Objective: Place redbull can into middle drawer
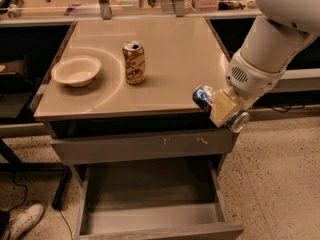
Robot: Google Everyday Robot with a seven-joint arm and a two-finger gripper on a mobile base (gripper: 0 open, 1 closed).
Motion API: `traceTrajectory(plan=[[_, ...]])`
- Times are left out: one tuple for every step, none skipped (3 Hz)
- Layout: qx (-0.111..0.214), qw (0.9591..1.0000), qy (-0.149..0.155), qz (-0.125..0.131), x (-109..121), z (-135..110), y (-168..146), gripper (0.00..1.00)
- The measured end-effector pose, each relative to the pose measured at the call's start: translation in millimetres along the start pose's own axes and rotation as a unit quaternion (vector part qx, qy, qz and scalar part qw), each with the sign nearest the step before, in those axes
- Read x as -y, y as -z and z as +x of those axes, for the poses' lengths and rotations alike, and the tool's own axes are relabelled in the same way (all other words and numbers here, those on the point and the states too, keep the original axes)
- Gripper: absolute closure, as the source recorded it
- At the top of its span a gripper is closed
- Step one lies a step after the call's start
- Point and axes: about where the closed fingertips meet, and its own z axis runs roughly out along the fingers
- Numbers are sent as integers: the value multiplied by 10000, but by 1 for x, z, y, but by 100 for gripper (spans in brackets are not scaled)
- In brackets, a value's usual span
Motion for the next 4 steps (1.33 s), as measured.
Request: traceTrajectory(plan=[[-90,9993,6,-359,-20,13,-21,100],[-269,9946,-47,-1004,-50,29,-75,100],[-466,9865,-121,-1566,-75,45,-128,100],[-466,9865,-121,-1566,-75,45,-128,100]])
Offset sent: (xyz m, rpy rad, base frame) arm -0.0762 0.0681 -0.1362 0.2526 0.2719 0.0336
